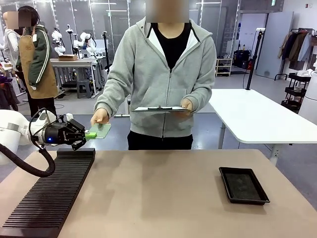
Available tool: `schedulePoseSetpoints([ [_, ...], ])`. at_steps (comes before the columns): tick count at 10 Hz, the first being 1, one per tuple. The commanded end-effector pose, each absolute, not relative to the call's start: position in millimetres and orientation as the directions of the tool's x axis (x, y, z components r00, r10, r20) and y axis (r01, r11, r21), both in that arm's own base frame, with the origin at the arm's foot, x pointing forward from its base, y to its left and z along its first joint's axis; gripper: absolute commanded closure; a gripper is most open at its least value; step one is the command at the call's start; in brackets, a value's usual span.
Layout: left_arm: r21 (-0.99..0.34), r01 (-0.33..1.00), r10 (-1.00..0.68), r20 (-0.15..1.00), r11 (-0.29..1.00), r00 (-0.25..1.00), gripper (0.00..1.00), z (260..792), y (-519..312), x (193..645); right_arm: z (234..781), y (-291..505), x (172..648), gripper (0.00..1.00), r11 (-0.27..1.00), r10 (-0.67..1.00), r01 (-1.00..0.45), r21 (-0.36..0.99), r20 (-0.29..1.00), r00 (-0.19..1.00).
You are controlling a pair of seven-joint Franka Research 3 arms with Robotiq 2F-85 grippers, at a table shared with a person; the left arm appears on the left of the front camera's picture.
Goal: Inspect the PCB.
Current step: Release the Blank PCB you were holding.
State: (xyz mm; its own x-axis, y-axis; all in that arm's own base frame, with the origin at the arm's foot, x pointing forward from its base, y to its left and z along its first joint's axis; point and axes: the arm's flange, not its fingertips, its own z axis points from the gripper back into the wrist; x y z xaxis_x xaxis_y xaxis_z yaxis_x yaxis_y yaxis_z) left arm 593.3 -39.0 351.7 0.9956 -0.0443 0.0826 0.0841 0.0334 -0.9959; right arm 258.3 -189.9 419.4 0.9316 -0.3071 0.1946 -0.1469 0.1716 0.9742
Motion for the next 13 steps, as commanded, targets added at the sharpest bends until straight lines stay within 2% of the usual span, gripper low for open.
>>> schedulePoseSetpoints([
  [1, -0.995, 0.093, -0.047, 0.092, 0.030, 0.995, 0.97, 352.4, -39.2, 593.0, 420.3, -191.4, 256.2, 0.00, 0.170, -0.301, -0.152, 0.974, 0.199, 0.933],
  [13, -0.995, 0.093, -0.047, 0.092, 0.030, 0.995, 0.97, 352.4, -39.2, 593.0, 420.3, -191.4, 256.2, 0.00, 0.170, -0.301, -0.152, 0.974, 0.199, 0.933],
])
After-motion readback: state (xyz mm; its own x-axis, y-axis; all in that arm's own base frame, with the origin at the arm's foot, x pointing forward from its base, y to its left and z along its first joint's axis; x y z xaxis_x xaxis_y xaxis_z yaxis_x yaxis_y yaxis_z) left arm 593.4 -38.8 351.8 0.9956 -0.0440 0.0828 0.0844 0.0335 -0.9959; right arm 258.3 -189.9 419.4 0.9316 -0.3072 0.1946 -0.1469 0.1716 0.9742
